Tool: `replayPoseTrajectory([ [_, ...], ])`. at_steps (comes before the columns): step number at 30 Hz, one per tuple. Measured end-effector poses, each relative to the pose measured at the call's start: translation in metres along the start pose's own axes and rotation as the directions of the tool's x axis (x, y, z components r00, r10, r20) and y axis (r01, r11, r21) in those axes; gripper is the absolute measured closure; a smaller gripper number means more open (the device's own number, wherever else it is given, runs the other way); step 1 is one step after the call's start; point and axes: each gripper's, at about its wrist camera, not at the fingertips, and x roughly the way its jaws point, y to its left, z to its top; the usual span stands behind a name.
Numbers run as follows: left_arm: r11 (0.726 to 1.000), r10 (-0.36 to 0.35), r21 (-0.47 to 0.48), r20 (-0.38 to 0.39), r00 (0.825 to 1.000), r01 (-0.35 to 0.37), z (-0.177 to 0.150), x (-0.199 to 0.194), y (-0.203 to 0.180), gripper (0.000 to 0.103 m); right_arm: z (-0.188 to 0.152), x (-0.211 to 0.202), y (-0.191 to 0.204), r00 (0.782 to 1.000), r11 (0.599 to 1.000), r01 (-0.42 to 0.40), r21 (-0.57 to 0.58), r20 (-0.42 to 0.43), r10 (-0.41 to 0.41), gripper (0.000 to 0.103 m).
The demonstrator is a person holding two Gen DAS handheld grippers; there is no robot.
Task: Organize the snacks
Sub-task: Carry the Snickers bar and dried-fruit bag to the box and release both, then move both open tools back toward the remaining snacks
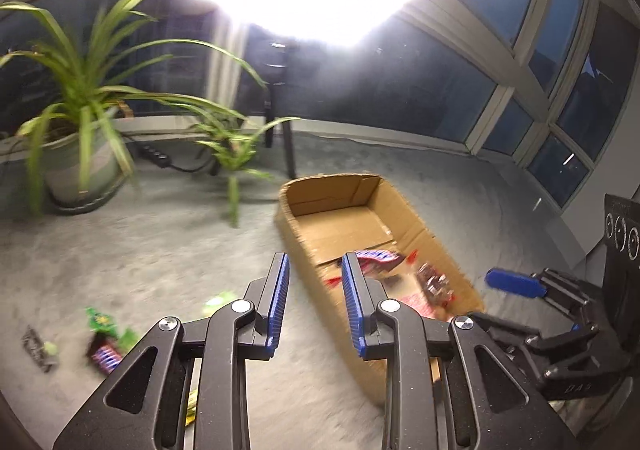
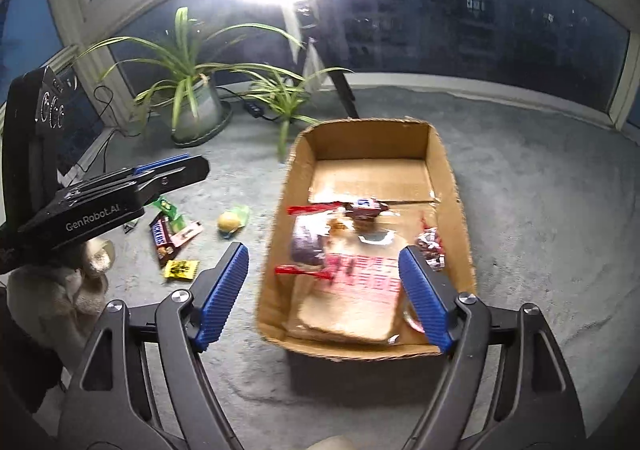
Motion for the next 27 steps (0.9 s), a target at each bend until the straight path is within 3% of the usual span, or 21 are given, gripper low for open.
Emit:
replayPoseTrajectory([
  [10,0.994,0.092,-0.062,0.009,0.996,-0.091,-0.036,-0.061,0.081,0.078,-0.007,0.014,0.064,0.994,0.993,-0.108,-0.039,-0.037,0.107,0.023],
  [18,0.968,0.183,-0.168,-0.036,0.983,-0.186,-0.068,-0.09,0.159,0.078,-0.013,0.05,0.117,0.978,0.977,-0.186,-0.1,-0.114,0.175,0.023],
  [24,0.953,0.198,-0.215,-0.086,0.976,-0.212,-0.088,-0.09,0.195,0.078,-0.022,0.087,0.148,0.951,0.958,-0.249,-0.142,-0.226,0.213,0.04],
  [27,0.944,0.194,-0.248,-0.116,0.974,-0.217,-0.099,-0.086,0.211,0.078,-0.029,0.102,0.152,0.933,0.954,-0.271,-0.132,-0.279,0.226,0.043],
])
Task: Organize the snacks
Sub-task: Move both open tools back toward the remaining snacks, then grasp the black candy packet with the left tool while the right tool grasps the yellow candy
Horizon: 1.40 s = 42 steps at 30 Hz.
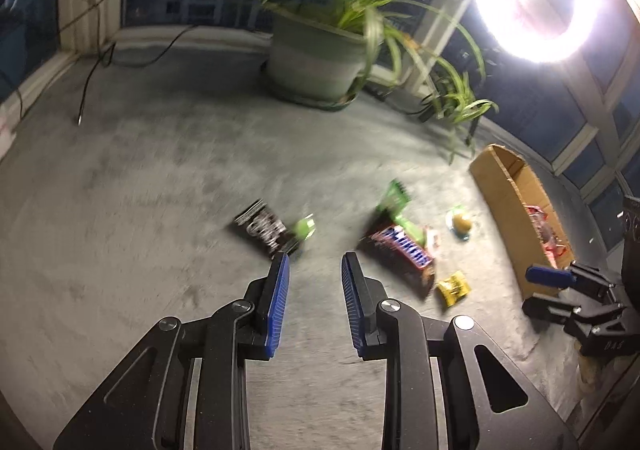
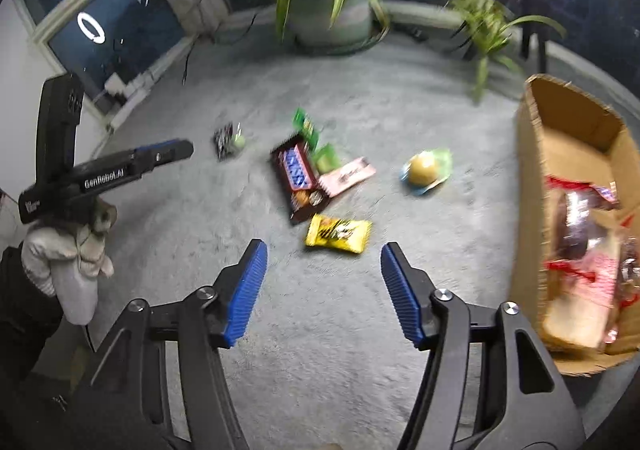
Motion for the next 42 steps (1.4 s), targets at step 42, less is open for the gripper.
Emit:
replayPoseTrajectory([
  [42,0.95,0.166,0.278,-0.062,0.984,-0.143,0.028,0.078,-0.012,0.078,0.036,0.08,0.008,0.975,0.979,0.202,-0.029,-0.093,-0.204,0.065],
])
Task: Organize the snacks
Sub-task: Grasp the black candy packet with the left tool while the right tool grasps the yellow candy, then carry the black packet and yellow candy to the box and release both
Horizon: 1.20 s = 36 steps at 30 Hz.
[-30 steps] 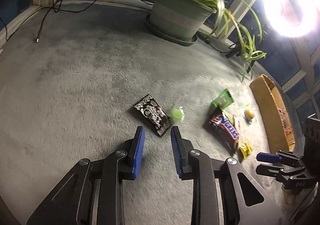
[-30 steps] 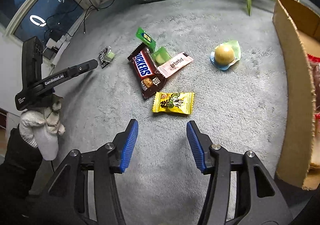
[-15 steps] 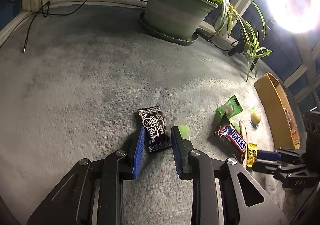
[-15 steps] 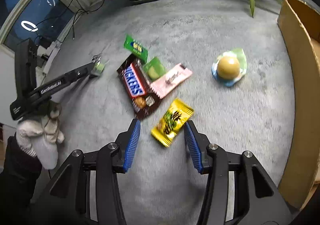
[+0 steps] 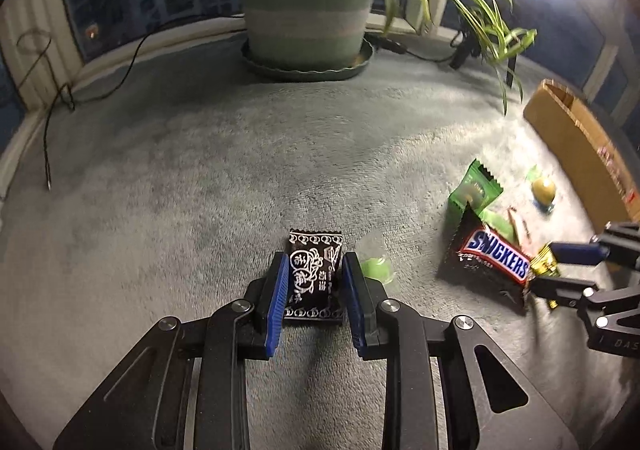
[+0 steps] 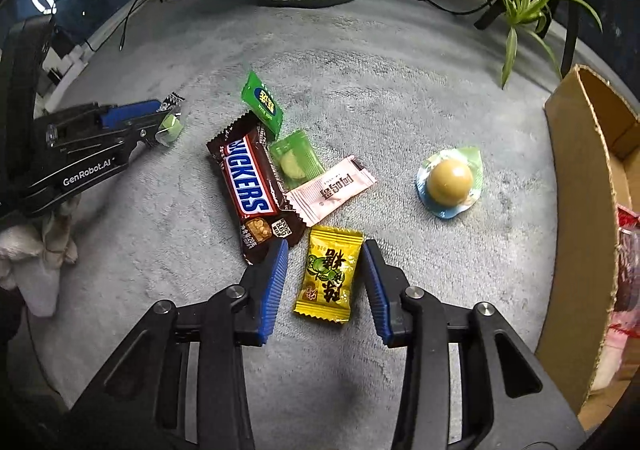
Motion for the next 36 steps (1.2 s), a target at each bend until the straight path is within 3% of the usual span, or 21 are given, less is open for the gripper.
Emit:
replayPoseTrajectory([
  [3,1.0,0.009,0.022,0.007,1.0,-0.009,0.0,0.001,-0.002,0.077,0.0,0.0,-0.001,1.0,0.999,0.025,-0.022,0.002,-0.025,0.076],
  [16,0.999,-0.01,-0.043,0.036,0.999,0.011,-0.01,-0.012,0.011,0.08,-0.006,-0.009,-0.017,0.999,0.999,-0.035,0.03,0.033,0.034,0.077],
  [23,0.997,-0.036,-0.062,0.084,0.996,0.041,-0.003,-0.033,0.006,0.08,-0.008,-0.041,-0.026,0.994,0.997,-0.056,0.046,0.097,0.051,0.077],
  [29,0.995,-0.084,-0.049,0.138,0.987,0.091,0.01,-0.054,-0.015,0.08,-0.009,-0.077,-0.046,0.983,0.997,-0.057,0.058,0.18,0.046,0.077],
  [36,0.985,-0.168,-0.008,0.2,0.965,0.173,0.037,-0.07,-0.064,0.08,-0.011,-0.114,-0.1,0.967,0.991,-0.03,0.131,0.256,-0.005,0.077],
])
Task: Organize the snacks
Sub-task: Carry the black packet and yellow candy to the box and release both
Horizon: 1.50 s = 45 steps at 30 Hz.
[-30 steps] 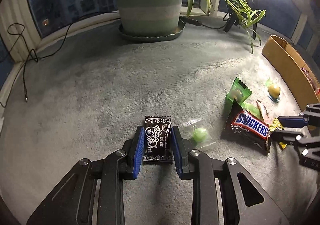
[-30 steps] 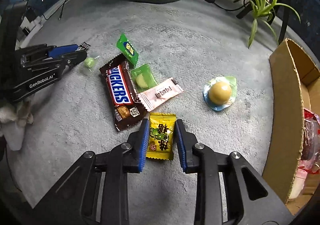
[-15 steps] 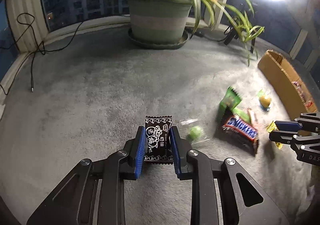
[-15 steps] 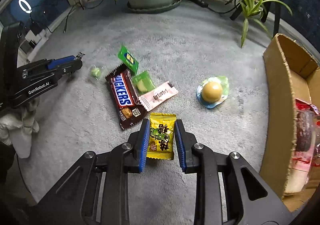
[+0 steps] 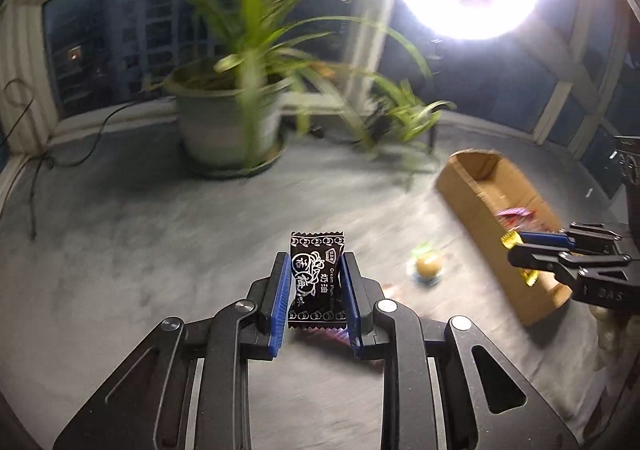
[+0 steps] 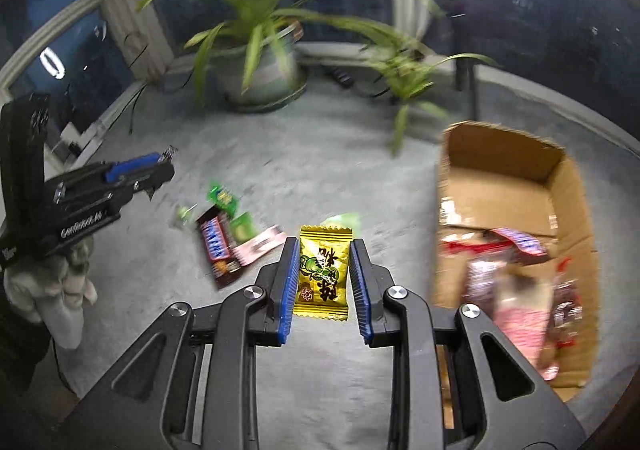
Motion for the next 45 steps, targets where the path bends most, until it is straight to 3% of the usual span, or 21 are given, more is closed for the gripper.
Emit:
replayPoseTrajectory([
  [12,0.99,-0.139,0.04,0.039,0.989,0.138,0.046,0.041,-0.107,0.08,0.015,-0.017,-0.099,0.995,0.993,0.088,0.075,0.033,-0.091,0.077],
  [21,0.981,-0.181,0.074,-0.014,0.983,0.182,0.061,0.086,-0.173,0.08,0.012,0.0,-0.143,0.995,0.991,0.101,0.092,-0.005,-0.101,0.077],
  [28,0.98,-0.178,0.086,-0.049,0.983,0.181,0.06,0.102,-0.195,0.079,0.008,0.003,-0.156,0.997,0.991,0.083,0.107,-0.016,-0.081,0.076],
  [32,0.98,-0.171,0.092,-0.057,0.984,0.176,0.06,0.102,-0.2,0.064,0.006,-0.004,-0.159,0.995,0.988,0.098,0.119,0.007,-0.099,0.046],
  [45,0.98,-0.179,0.087,-0.032,0.983,0.181,0.058,0.072,-0.182,0.063,0.002,-0.031,-0.137,0.994,0.986,0.094,0.135,0.048,-0.101,0.037],
])
